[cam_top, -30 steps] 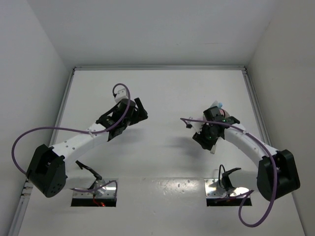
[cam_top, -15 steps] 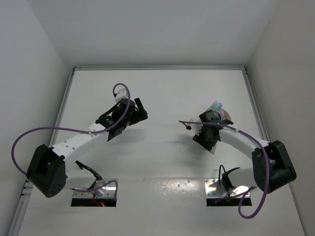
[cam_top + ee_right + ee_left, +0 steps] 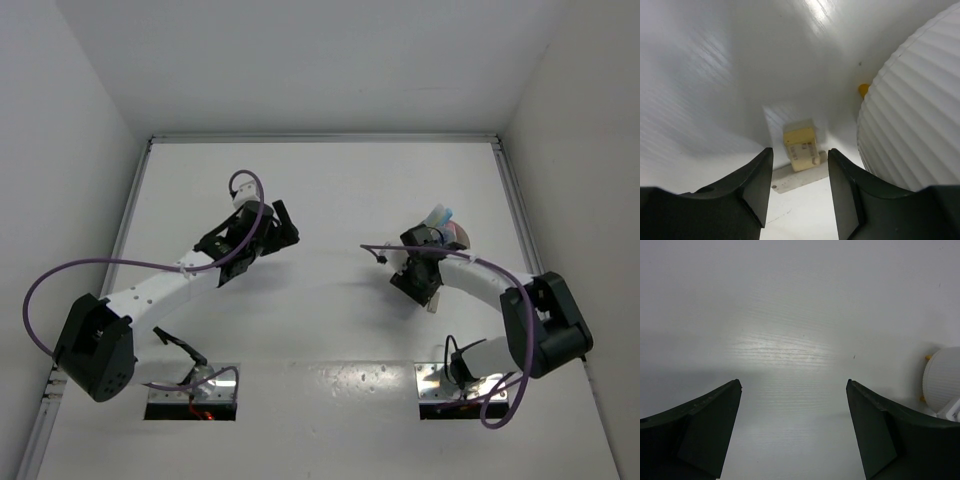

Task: Sort the stationery into containers
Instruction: Pick up the stationery from the center of the board, then place the pen in the storage box.

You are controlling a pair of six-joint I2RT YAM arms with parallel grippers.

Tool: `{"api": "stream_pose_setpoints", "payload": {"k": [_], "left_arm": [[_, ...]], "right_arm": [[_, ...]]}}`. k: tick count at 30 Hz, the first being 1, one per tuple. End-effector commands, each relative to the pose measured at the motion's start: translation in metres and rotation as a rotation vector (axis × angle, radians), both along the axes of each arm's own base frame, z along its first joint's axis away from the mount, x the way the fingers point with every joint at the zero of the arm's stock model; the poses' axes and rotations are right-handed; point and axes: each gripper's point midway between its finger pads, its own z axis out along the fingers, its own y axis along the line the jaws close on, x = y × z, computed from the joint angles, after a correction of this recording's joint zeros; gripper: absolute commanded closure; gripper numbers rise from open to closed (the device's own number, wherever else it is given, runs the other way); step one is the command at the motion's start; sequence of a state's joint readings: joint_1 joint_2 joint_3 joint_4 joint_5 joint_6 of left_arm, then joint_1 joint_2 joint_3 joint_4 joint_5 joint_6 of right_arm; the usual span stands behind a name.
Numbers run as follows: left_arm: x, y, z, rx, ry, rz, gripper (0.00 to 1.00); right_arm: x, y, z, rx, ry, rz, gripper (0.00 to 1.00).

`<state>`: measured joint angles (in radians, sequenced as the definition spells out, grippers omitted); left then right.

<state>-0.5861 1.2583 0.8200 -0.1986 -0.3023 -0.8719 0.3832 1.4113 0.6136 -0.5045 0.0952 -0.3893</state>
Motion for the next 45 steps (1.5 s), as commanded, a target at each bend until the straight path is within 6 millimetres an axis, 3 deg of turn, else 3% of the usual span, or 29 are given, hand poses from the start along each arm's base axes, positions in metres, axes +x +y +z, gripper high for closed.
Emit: {"api": "stream_pose_setpoints", "payload": {"k": [1, 9, 16, 17, 19, 20, 22, 24, 28, 29, 34, 41, 45], "left_arm": [[0.001, 0.004, 0.008, -0.007, -0.022, 0.0, 0.08], [0.0, 0.003, 0.011, -0.017, -0.027, -0.007, 0.08], [-0.002, 0.004, 0.01, -0.017, -0.027, -0.007, 0.08], [-0.002, 0.004, 0.01, -0.017, -0.027, -0.007, 0.08], [-0.003, 0.003, 0.01, -0.021, -0.024, -0.015, 0.08], [-0.003, 0.003, 0.01, -0.021, -0.024, -0.015, 0.08], [-0.003, 0.003, 0.01, -0.021, -0.024, -0.015, 0.09], [-0.004, 0.001, 0.01, -0.019, -0.023, -0.029, 0.09], [-0.005, 0.0, 0.01, -0.023, -0.02, -0.036, 0.09], [-0.005, 0.0, 0.01, -0.023, -0.02, -0.036, 0.09], [-0.005, 0.0, 0.01, -0.023, -0.02, -0.036, 0.09], [-0.008, 0.0, 0.012, -0.025, -0.027, -0.049, 0.09], [-0.008, 0.0, 0.012, -0.025, -0.027, -0.049, 0.09]], "right_arm": [[-0.009, 0.007, -0.009, 0.032, 0.053, 0.028, 0.52], [-0.027, 0.015, -0.013, 0.08, 0.155, 0.072, 0.54], [-0.021, 0.026, 0.005, 0.147, 0.085, 0.098, 0.81], [-0.021, 0.03, 0.006, 0.171, 0.084, 0.104, 0.9], [-0.018, 0.04, 0.02, 0.226, 0.047, 0.15, 1.0], [-0.021, 0.049, 0.028, 0.285, 0.043, 0.178, 1.0], [-0.011, 0.058, 0.058, 0.351, -0.079, 0.177, 1.0], [0.013, 0.058, 0.088, 0.355, -0.222, 0.137, 1.0], [0.041, 0.033, 0.132, 0.262, -0.401, -0.034, 1.0], [0.046, 0.019, 0.141, 0.219, -0.433, -0.112, 1.0], [0.05, -0.018, 0.147, 0.078, -0.496, -0.304, 1.0], [0.049, -0.021, 0.15, 0.059, -0.484, -0.332, 1.0], [0.049, -0.031, 0.139, -0.013, -0.467, -0.332, 1.0]]}}
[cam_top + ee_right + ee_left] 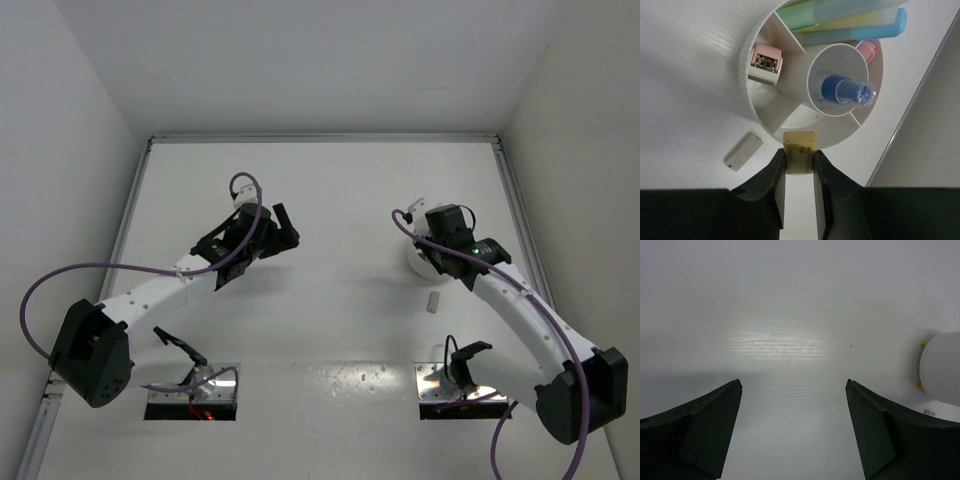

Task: Sort the stationery into containers
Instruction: Place the pen in the storage box.

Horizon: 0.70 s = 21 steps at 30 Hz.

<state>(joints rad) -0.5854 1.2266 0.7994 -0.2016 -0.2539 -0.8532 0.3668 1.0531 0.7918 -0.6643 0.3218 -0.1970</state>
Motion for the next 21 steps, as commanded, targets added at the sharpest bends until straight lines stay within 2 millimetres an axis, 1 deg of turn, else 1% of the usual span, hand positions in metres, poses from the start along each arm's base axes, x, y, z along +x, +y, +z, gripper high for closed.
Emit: {"api": "stream_pose_setpoints", "payload": {"k": [1, 2, 3, 4, 7, 9, 11, 12, 13, 15, 16, 17, 19, 20, 21], "left_arm": [[0.001, 0.003, 0.011, -0.013, -0.032, 0.0, 0.09], [0.001, 0.003, 0.011, -0.013, -0.032, 0.0, 0.09], [0.001, 0.003, 0.011, -0.013, -0.032, 0.0, 0.09], [0.001, 0.003, 0.011, -0.013, -0.032, 0.0, 0.09], [0.001, 0.003, 0.011, -0.013, -0.032, 0.0, 0.09], [0.001, 0.003, 0.011, -0.013, -0.032, 0.0, 0.09], [0.003, 0.003, 0.013, -0.018, -0.04, 0.0, 0.09], [0.003, 0.002, 0.01, -0.013, -0.032, 0.0, 0.09], [0.003, 0.002, 0.01, -0.013, -0.032, 0.0, 0.09], [0.003, 0.002, 0.01, -0.013, -0.032, 0.0, 0.09], [0.003, 0.002, 0.01, -0.013, -0.032, 0.0, 0.09], [0.003, 0.002, 0.01, -0.013, -0.032, 0.0, 0.09], [0.003, 0.002, 0.01, -0.013, -0.032, 0.0, 0.09], [0.003, 0.002, 0.01, -0.013, -0.032, 0.0, 0.09], [0.003, 0.002, 0.01, -0.013, -0.032, 0.0, 0.09]], "right_arm": [[0.009, -0.009, 0.006, -0.047, -0.034, -0.049, 1.0], [0.006, -0.011, -0.002, -0.056, -0.01, -0.048, 1.0], [0.009, -0.012, 0.0, -0.062, -0.028, -0.057, 1.0], [0.007, -0.015, -0.003, -0.08, -0.018, -0.055, 1.0], [0.009, -0.022, -0.009, -0.121, -0.024, -0.083, 1.0], [0.014, -0.025, -0.007, -0.138, -0.046, -0.102, 1.0], [0.014, -0.025, -0.011, -0.148, -0.036, -0.094, 1.0], [0.014, -0.025, -0.011, -0.148, -0.036, -0.094, 1.0], [0.013, -0.027, -0.016, -0.161, -0.026, -0.098, 1.0], [0.013, -0.029, -0.018, -0.169, -0.029, -0.105, 1.0], [0.013, -0.029, -0.02, -0.173, -0.019, -0.104, 0.97], [0.013, -0.029, -0.02, -0.173, -0.019, -0.104, 0.88], [0.013, -0.029, -0.02, -0.173, -0.019, -0.104, 0.8], [0.013, -0.029, -0.02, -0.173, -0.019, -0.104, 0.69], [0.014, -0.028, -0.019, -0.17, -0.027, -0.104, 0.66]]}}
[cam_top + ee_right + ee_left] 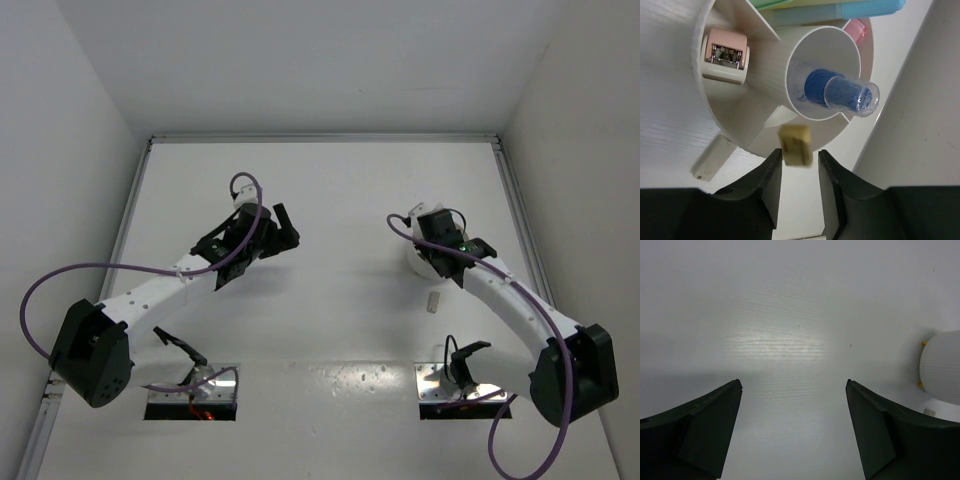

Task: Sort the stationery into containers
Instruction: Place the pen in the storage box, then pick up the stationery from the center of the board.

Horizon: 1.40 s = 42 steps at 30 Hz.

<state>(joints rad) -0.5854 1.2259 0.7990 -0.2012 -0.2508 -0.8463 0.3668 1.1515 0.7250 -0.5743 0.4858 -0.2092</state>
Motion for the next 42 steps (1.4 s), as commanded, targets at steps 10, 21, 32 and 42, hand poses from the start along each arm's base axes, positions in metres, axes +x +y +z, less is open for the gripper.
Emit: {"api": "stream_pose_setpoints", "payload": {"k": [10, 21, 32, 42], "left_arm": [[0.003, 0.003, 0.01, -0.016, -0.031, 0.007, 0.09], [0.003, 0.001, 0.01, -0.021, -0.028, -0.001, 0.11], [0.003, 0.003, 0.004, -0.013, -0.019, -0.004, 0.11], [0.004, 0.001, 0.002, -0.017, -0.017, -0.012, 0.11]], "right_arm": [[0.008, 0.019, 0.033, 0.114, -0.095, 0.084, 0.89], [-0.079, 0.058, -0.026, -0.047, 0.313, 1.197, 0.91], [-0.087, 0.058, -0.052, -0.131, 0.401, 1.431, 0.75], [-0.096, 0.04, -0.073, -0.241, 0.572, 1.594, 0.44]]}}
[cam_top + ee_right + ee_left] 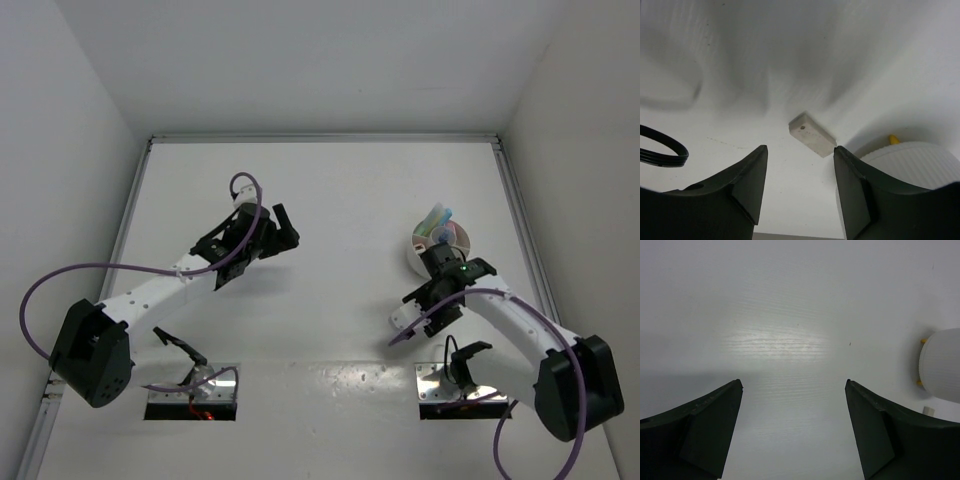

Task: Sort the stationery into containers
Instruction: Pick up the stationery from the center of the board.

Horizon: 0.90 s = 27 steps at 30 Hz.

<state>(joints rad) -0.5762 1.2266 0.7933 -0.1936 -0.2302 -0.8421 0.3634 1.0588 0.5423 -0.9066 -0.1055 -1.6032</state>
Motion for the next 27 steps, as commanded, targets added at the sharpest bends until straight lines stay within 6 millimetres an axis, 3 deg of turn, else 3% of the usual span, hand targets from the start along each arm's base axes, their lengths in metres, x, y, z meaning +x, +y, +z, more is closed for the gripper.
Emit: {"api": "stream_pose_setpoints", "payload": {"k": [1, 6, 11, 17, 18, 24, 27], "left_arm": [[0.004, 0.001, 0.004, -0.01, -0.021, -0.002, 0.11], [0.003, 0.003, -0.003, -0.003, -0.006, 0.011, 0.11], [0.002, 0.004, -0.007, 0.002, 0.001, 0.011, 0.11], [0.002, 0.004, -0.007, 0.002, 0.001, 0.011, 0.11], [0.002, 0.004, -0.007, 0.002, 0.001, 0.011, 0.11], [0.001, 0.002, -0.011, 0.003, 0.013, 0.003, 0.11], [0.003, 0.001, -0.01, 0.003, 0.013, 0.003, 0.11]], "right_arm": [[-0.004, -0.002, -0.005, -0.04, 0.042, 0.131, 0.44], [0.002, -0.005, -0.012, -0.085, 0.035, 0.219, 0.44], [0.026, 0.003, -0.022, -0.075, -0.07, 0.28, 0.41], [0.021, 0.001, -0.044, -0.09, -0.067, 0.329, 0.41], [0.027, 0.001, -0.043, -0.1, -0.093, 0.336, 0.41], [0.027, -0.008, -0.055, -0.144, -0.123, 0.348, 0.46], [0.024, -0.009, -0.063, -0.149, -0.1, 0.36, 0.61]]}}
